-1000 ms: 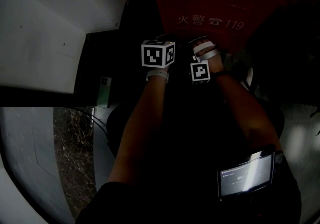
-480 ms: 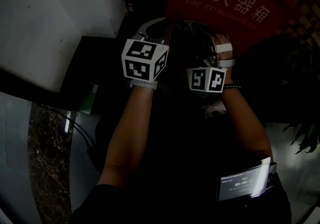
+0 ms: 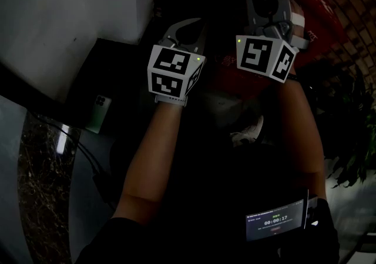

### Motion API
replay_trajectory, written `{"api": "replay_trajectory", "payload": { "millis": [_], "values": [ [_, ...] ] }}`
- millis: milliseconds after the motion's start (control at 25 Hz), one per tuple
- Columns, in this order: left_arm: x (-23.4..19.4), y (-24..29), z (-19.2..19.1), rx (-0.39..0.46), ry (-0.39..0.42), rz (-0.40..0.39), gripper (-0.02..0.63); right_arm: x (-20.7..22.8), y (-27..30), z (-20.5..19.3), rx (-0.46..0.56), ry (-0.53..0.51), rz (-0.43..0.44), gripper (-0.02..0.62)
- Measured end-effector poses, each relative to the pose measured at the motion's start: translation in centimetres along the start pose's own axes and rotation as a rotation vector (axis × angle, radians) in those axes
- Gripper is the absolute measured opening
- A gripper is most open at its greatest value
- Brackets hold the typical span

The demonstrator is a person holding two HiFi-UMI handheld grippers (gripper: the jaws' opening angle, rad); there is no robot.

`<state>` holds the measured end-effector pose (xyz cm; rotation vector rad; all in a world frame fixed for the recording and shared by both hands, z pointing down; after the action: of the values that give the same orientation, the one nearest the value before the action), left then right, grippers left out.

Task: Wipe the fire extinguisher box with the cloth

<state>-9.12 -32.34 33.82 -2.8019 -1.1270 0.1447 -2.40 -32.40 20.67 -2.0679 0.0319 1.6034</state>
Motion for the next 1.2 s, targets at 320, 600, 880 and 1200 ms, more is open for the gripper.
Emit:
{"api": "replay_trajectory", "payload": {
  "millis": [320,600,880,1200],
  "values": [
    [-1.2,-0.8,-5.1,-0.066,-0.107,0.012,0.003,-5.1,-1.5,-1.2,-0.027,-0.021,0.061,0.043],
    [-2.8,-0.7,-10.1,-0.246,-0.186,0.068,0.003,-13.6,-4.9,-2.5,-0.076,0.044,0.188,0.044],
    [-2.5,-0.6,-14.5,-0.373,-0.22,0.088,0.003,-21.8,-8.2,-3.7,-0.127,0.103,0.31,0.044],
    [-2.3,-1.0,-19.3,-0.549,-0.192,0.097,0.003,-28.9,-10.9,-4.5,-0.147,0.142,0.424,0.046]
  ]
}}
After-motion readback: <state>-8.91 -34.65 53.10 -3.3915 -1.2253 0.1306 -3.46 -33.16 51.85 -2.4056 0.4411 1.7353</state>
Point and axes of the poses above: the fingertips, and each gripper's own axes: y forward along the fingers, x to its right, z out of its top, the point moved 4 cm from there along -y, backward along the fingers, and after that the axes turned 7 degrees about -z, right-handed, at the moved point
